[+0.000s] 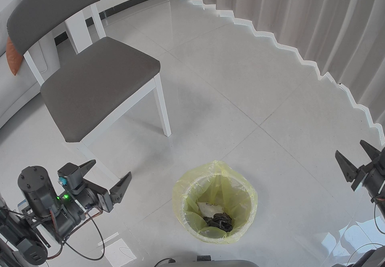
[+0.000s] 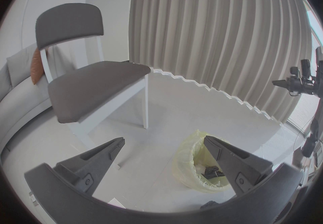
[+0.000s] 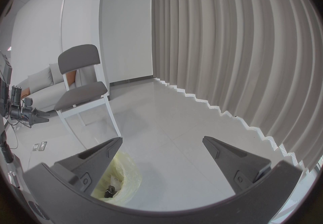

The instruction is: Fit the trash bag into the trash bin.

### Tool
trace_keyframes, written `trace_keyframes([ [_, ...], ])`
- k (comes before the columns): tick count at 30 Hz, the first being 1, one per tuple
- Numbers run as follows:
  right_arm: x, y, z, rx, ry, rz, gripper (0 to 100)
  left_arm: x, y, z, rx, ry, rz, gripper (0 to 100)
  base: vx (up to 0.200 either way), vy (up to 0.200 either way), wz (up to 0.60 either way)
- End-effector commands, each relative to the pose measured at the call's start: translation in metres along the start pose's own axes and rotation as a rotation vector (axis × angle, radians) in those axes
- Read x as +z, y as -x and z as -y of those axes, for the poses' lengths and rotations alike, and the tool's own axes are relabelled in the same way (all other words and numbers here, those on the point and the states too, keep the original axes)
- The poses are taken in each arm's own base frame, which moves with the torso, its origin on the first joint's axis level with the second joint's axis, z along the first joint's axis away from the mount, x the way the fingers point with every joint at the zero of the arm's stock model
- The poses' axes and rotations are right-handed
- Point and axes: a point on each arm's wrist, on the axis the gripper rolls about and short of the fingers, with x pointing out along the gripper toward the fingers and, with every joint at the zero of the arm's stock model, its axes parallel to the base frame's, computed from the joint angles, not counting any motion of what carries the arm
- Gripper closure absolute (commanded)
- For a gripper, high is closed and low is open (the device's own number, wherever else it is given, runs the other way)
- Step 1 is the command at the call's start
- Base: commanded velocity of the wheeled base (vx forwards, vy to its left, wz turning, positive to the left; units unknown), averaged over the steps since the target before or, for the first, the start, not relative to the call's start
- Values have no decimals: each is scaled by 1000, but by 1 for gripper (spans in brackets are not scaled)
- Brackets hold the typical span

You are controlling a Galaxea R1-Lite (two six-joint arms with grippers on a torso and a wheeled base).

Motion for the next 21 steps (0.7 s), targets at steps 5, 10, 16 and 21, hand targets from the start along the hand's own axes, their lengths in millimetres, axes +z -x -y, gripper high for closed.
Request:
trace_keyframes([
  [5,17,99,7,-48,-86,233,0,29,94,-21,128,47,211,0,0,0,0],
  [10,3,127,5,4,-120,249,0,22,134,-26,153,67,272,0,0,0,0],
  [16,-13,151,3,38,-145,269,0,5,170,-28,220,90,330,0,0,0,0],
  [21,-14,153,3,25,-184,278,0,-10,182,-26,217,95,317,0,0,0,0],
])
